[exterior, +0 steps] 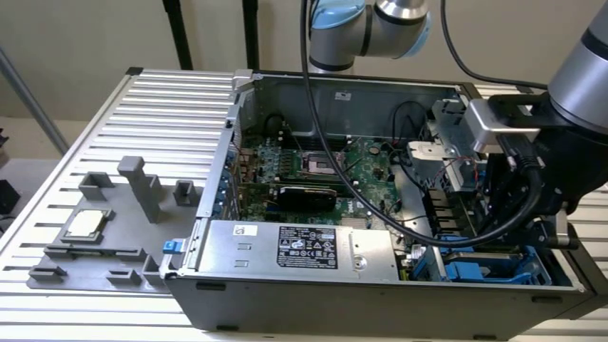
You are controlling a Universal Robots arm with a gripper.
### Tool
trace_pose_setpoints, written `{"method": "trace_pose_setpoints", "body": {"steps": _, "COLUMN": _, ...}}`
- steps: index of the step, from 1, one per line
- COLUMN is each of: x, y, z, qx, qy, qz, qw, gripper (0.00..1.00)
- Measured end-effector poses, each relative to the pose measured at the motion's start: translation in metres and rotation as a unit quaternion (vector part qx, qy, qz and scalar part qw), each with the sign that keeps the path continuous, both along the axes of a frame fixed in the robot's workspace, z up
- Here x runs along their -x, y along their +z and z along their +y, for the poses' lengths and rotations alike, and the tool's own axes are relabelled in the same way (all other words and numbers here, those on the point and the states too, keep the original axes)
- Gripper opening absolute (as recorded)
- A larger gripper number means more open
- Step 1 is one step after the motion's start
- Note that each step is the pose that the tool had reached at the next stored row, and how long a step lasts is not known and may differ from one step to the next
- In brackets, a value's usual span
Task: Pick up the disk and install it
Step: 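Insert the second disk wire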
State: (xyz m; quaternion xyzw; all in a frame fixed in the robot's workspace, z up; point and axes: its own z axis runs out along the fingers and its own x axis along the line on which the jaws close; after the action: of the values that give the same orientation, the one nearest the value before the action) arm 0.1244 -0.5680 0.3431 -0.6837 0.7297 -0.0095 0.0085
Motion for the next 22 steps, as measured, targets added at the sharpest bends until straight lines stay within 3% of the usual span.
{"method": "trace_pose_setpoints", "body": {"steps": 22, "x": 0.0, "y": -0.0023, "z": -0.0002, "qx": 0.0002, "qy": 0.0, "qz": 0.0, "qw": 1.0, "gripper": 0.16}}
